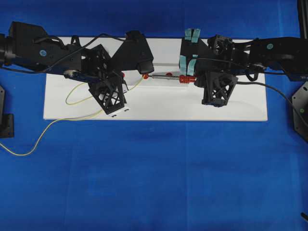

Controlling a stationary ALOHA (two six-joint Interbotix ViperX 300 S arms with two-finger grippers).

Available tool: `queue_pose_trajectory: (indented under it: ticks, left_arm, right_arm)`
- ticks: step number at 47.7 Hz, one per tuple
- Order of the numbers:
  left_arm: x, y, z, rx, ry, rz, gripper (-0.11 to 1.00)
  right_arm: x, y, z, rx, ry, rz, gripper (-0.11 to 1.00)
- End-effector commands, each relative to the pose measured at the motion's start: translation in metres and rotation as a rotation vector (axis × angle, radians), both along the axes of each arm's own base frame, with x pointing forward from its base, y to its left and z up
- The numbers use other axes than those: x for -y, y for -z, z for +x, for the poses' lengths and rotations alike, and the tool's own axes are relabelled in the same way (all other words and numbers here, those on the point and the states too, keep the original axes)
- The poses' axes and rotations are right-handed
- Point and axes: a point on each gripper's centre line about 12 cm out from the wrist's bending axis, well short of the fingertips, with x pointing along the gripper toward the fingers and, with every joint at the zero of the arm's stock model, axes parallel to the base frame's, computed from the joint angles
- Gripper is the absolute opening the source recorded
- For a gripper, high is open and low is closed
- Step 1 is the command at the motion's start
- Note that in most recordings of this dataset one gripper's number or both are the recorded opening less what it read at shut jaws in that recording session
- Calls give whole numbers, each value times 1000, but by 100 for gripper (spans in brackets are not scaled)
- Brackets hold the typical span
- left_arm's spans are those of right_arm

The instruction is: Touch the tip of the soldering iron to the tip of the solder at the mark.

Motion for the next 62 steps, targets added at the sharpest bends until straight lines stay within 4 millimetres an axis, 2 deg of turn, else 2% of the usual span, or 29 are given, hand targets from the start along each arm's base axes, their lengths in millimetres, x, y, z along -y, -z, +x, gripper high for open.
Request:
queue_pose_trajectory:
  ticks: [1,62]
  left_arm:
    - [-1,-12,5,36,1,6,3]
    - [-1,-14,9,29,5,7,3]
  right_arm:
    - [1,-11,6,36,-4,-9,6]
    - [1,-11,6,34,-4,-9,6]
